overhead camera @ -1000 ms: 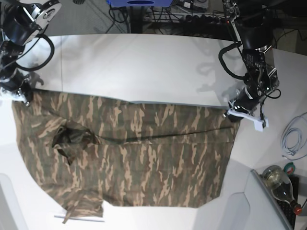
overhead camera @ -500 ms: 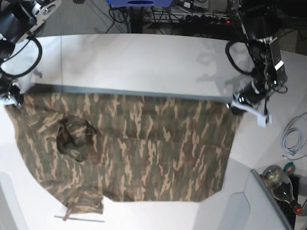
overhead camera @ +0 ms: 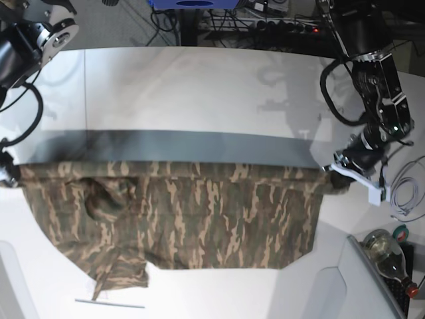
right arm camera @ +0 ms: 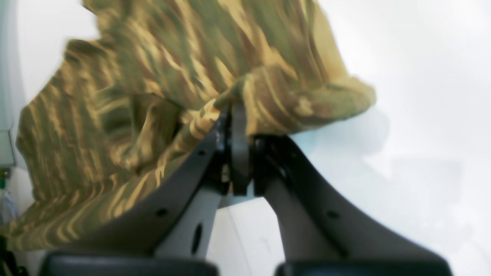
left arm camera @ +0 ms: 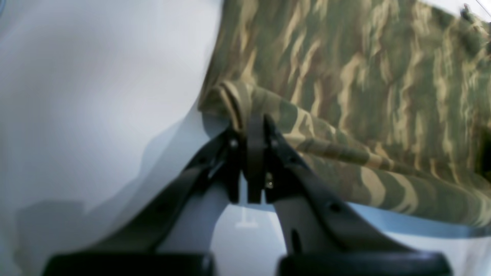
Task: Layout the t-shirt on the table in an organized manner, then fold the t-shirt properly
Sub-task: 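Pull the folded edge back toward the collar, unfolding the shirt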
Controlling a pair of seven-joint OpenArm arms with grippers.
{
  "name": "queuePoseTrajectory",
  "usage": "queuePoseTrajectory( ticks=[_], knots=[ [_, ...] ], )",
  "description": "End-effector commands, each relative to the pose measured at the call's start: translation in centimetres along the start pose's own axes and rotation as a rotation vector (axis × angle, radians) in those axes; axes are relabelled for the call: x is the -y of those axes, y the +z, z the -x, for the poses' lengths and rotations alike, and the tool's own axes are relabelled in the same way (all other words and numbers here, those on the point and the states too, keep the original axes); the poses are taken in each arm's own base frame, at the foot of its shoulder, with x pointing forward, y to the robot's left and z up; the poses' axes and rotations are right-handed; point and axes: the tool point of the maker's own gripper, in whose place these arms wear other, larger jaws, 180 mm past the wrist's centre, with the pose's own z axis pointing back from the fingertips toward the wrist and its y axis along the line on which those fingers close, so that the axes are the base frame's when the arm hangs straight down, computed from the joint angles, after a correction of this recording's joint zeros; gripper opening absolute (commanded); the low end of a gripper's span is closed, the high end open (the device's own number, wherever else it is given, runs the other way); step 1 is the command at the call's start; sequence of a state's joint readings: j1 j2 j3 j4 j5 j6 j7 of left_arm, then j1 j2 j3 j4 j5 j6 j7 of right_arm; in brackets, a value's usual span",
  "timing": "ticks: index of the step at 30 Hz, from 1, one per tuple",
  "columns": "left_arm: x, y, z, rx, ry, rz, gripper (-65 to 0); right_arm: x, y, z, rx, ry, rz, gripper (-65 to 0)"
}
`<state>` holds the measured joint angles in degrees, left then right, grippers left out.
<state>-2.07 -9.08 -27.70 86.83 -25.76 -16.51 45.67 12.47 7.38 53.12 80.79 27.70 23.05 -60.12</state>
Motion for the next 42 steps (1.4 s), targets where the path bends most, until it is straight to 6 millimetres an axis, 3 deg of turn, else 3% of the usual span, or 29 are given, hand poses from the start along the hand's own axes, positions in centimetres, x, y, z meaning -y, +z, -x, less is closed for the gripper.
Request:
queuePoseTrajectory(
  ticks=[1, 8, 18, 25, 29, 42],
  knots=[
    [-0.4, 0.6, -1.6, 0.047, -0.017, -0.017, -65.0, 0.3, 0.8, -1.7, 0.042, 0.023, 0.016, -65.0],
    [-2.3, 1.2, 4.7, -0.083, 0.012, -0.052, -65.0, 4.3, 0.3, 5.1, -0.079, -0.032, 0.072, -65.0],
    [-4.1, 3.6, 10.2, -0.160, 0.011, -0.094, -65.0, 8.2, 1.9, 9.6, -0.126, -0.041, 0.150, -65.0],
    [-4.5, 6.1, 12.4, -0.200, -0.016, -0.112, -65.0, 9.4, 3.1, 12.2, -0.188, 0.007, 0.152, -65.0],
    [-6.2, 7.4, 13.1, -0.183, 0.052, -0.174, -65.0, 10.0, 3.6, 13.3, -0.209, 0.014, 0.160, -65.0],
    [-6.8, 8.8, 15.5, -0.228, 0.083, -0.200, -65.0, 11.1, 4.7, 15.0, -0.252, 0.014, 0.186, -65.0]
  ],
)
